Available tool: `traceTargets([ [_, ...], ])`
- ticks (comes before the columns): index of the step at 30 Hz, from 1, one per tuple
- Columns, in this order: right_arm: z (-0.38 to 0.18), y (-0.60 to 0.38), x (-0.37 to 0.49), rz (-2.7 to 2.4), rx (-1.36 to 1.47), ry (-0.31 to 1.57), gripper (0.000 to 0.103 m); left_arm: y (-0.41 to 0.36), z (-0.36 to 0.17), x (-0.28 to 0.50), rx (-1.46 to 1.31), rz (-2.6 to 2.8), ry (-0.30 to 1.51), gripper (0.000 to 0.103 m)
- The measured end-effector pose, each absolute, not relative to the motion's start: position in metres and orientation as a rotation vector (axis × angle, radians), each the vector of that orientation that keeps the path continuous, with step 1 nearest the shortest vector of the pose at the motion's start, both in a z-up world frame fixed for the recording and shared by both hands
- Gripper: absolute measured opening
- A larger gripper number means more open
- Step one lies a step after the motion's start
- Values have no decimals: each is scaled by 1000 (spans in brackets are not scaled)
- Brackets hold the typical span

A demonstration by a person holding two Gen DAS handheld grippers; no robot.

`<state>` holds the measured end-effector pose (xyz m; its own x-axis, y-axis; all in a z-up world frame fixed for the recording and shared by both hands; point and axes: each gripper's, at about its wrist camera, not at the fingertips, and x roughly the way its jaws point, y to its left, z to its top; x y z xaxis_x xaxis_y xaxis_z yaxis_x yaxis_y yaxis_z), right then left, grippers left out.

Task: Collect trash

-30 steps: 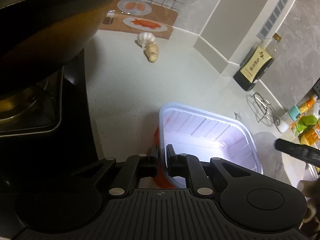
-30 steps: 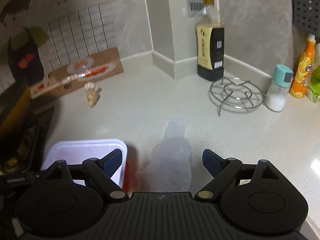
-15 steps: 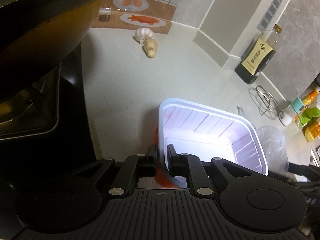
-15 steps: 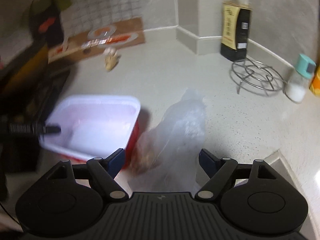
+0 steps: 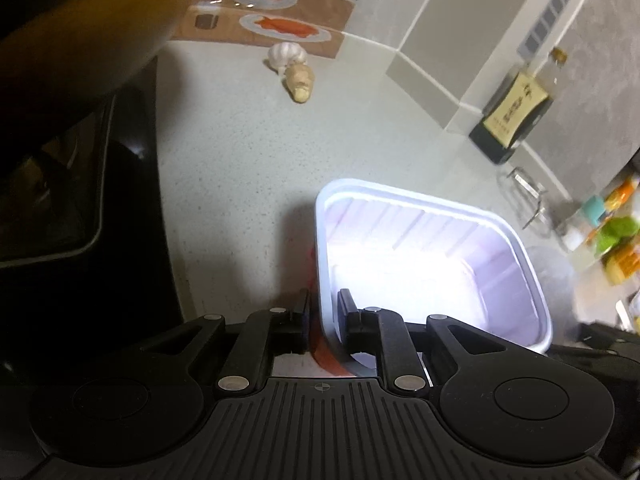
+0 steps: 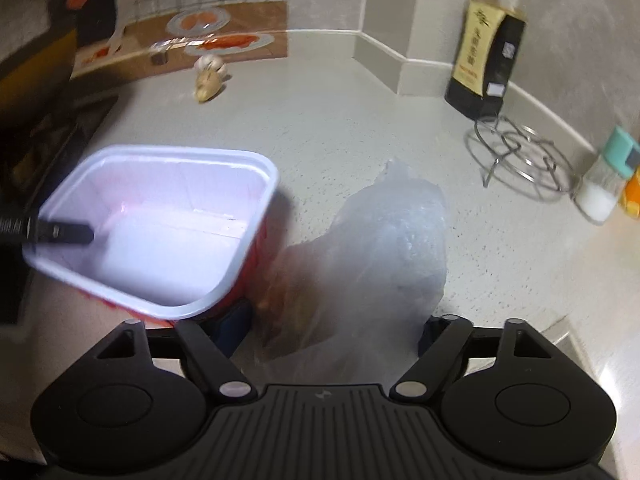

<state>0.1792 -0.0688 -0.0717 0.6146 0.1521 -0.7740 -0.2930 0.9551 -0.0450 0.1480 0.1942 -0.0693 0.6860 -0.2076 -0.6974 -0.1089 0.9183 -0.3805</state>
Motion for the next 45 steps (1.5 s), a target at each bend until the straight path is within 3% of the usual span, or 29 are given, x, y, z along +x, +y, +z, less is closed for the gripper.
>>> traceTargets([
  [2, -72, -71, 185, 250, -121, 907, 57, 200, -73, 145, -450, -74, 811, 15],
  [7, -73, -66, 198, 228, -39, 997, 33, 213, -76, 138, -494, -94, 778, 14],
  [10, -69, -62, 202, 199, 14, 1024, 26, 223, -75, 133, -528, -117, 751, 13],
  [18, -39, -78, 193, 67, 269, 999, 23, 246, -66, 120, -592, -191, 686, 13],
  [30, 15, -111, 112, 72, 303, 803, 22, 228, -41, 79, -626, -225, 596, 13],
  [38, -2, -184, 9, 45, 263, 766, 22, 147, -49, 22, -543, -233, 663, 13],
  [45, -51, -259, -71, -62, 309, 785, 22, 84, -93, -5, -451, -238, 824, 13],
])
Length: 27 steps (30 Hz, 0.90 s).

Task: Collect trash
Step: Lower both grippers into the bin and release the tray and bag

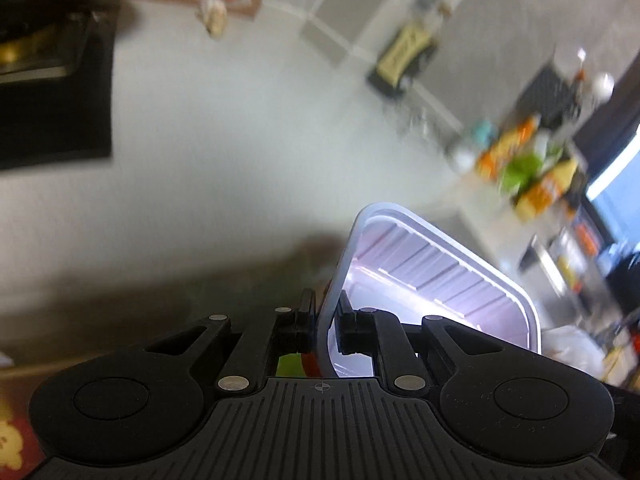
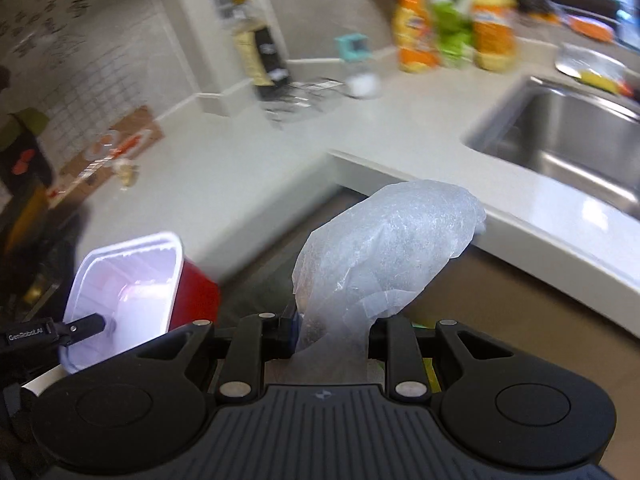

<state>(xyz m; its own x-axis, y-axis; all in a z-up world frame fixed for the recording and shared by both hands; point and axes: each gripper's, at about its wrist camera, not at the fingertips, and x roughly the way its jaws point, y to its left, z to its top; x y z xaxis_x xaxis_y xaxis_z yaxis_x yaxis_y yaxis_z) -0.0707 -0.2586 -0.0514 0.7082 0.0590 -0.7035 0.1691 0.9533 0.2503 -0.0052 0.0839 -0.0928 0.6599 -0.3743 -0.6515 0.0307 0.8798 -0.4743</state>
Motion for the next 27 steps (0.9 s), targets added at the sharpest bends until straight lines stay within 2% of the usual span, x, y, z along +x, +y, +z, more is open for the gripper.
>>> traceTargets([
  [4, -83, -294, -103, -118, 358, 808, 22, 48, -143, -3, -379, -237, 958, 13],
  [12, -173, -321, -149, -220, 401, 965, 22, -21, -285, 5, -241, -190, 1258, 13],
  [17, -227, -328, -164, -265, 363, 1054, 22, -51, -341, 23, -233, -167, 1276, 13],
  [23, -286, -341, -167, -297, 431, 1131, 22, -88, -401, 64, -229, -83, 1175, 15],
  [25, -299, -341, -166, -290, 428, 1142, 22, -95, -419, 78, -258, -111, 1189, 26],
  [27, -310, -338, -162, -275, 417, 1153, 22, -94, -430, 85, -295, -135, 1207, 25],
])
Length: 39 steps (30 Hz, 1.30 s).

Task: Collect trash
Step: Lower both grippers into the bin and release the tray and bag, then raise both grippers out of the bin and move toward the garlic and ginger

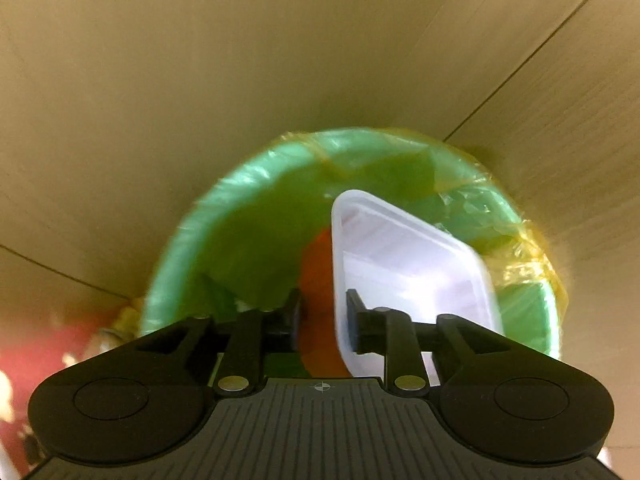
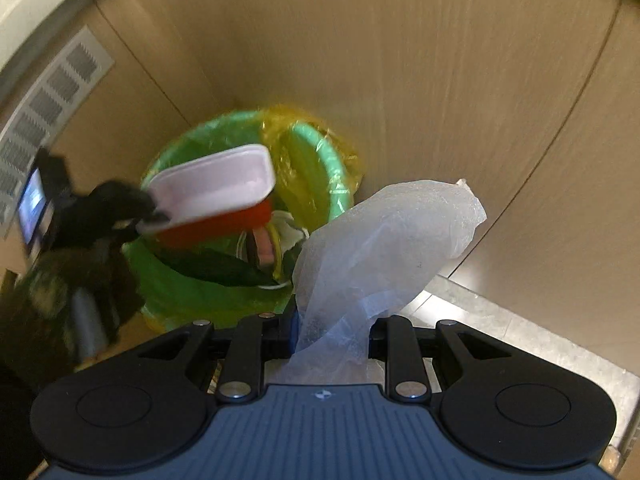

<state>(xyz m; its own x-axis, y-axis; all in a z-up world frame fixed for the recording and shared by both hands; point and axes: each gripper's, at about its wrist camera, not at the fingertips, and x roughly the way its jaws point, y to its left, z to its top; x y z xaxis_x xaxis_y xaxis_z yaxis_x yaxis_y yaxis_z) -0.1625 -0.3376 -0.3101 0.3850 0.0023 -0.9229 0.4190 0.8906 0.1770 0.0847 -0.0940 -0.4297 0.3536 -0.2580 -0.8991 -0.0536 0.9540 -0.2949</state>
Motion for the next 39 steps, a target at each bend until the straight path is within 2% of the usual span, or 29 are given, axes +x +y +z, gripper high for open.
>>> traceTargets([
  [10, -324, -331, -135, -208, 372, 1216, 23, -70, -415, 75, -279, -230, 1188, 27],
  [14, -312, -319, -121, -141, 342, 1209, 23, -48, -390, 55, -339, -247, 1157, 27],
  [21, -293, -299, -73, 56, 460, 1175, 23, -33, -354, 10, -362, -282, 1169, 27],
  [22, -293, -295, -64, 69, 444, 1165, 25, -29, -352, 5, -364, -294, 1178, 27],
  [24, -299, -292, -42, 89, 426, 1147, 39, -30, -353, -2, -355, -324, 1205, 27],
  [25, -304, -292, -30, 84, 421, 1159, 52, -31, -354, -5, -351, -334, 1217, 27],
  [26, -308, -293, -19, 74, 421, 1172, 56, -31, -355, -8, -352, -339, 1226, 27],
  [32, -307, -303, -21, 36, 415, 1181, 56, -25, -343, -27, -377, -333, 1246, 27],
  [39, -279, -310, -54, -56, 362, 1200, 56, -27, -272, -26, -327, -320, 1173, 27],
])
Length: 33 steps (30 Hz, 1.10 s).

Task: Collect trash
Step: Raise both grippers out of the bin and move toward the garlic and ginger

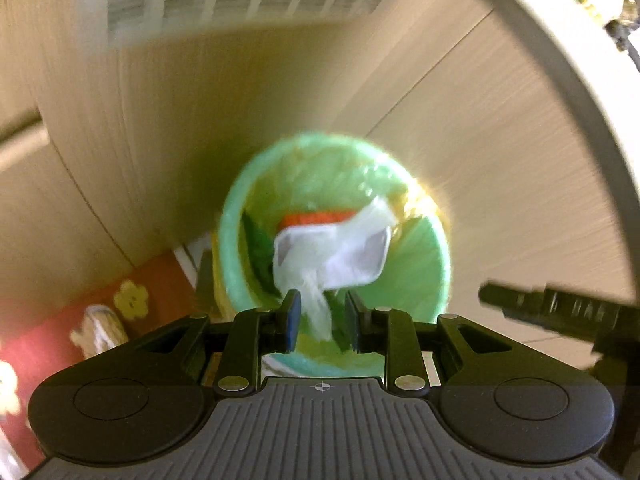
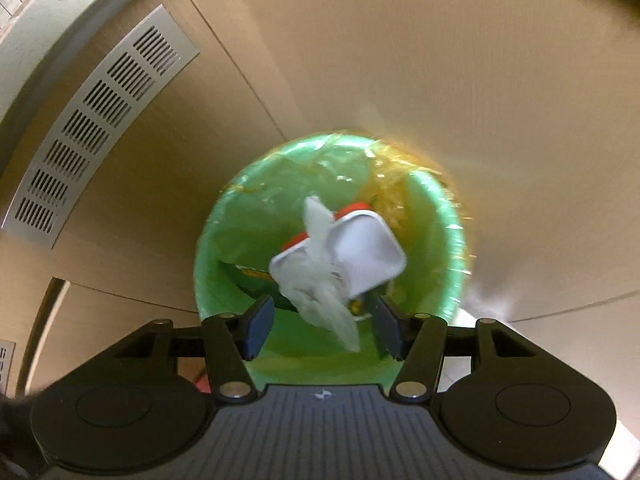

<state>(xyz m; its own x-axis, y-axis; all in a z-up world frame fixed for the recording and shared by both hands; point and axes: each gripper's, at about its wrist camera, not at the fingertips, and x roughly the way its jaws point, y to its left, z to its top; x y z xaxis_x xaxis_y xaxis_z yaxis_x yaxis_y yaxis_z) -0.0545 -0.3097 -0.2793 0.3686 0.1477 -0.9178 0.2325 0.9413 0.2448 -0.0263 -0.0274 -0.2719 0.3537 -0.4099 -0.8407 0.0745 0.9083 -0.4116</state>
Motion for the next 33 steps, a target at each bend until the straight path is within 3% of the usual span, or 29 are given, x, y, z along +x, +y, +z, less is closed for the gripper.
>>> traceTargets([
  [14, -126, -308, -70, -49, 267, 959, 59, -50, -88, -14, -116, -300, 927, 27],
  [33, -3, -179, 39, 140, 119, 711, 61, 68, -4, 61, -182, -138, 780, 27],
])
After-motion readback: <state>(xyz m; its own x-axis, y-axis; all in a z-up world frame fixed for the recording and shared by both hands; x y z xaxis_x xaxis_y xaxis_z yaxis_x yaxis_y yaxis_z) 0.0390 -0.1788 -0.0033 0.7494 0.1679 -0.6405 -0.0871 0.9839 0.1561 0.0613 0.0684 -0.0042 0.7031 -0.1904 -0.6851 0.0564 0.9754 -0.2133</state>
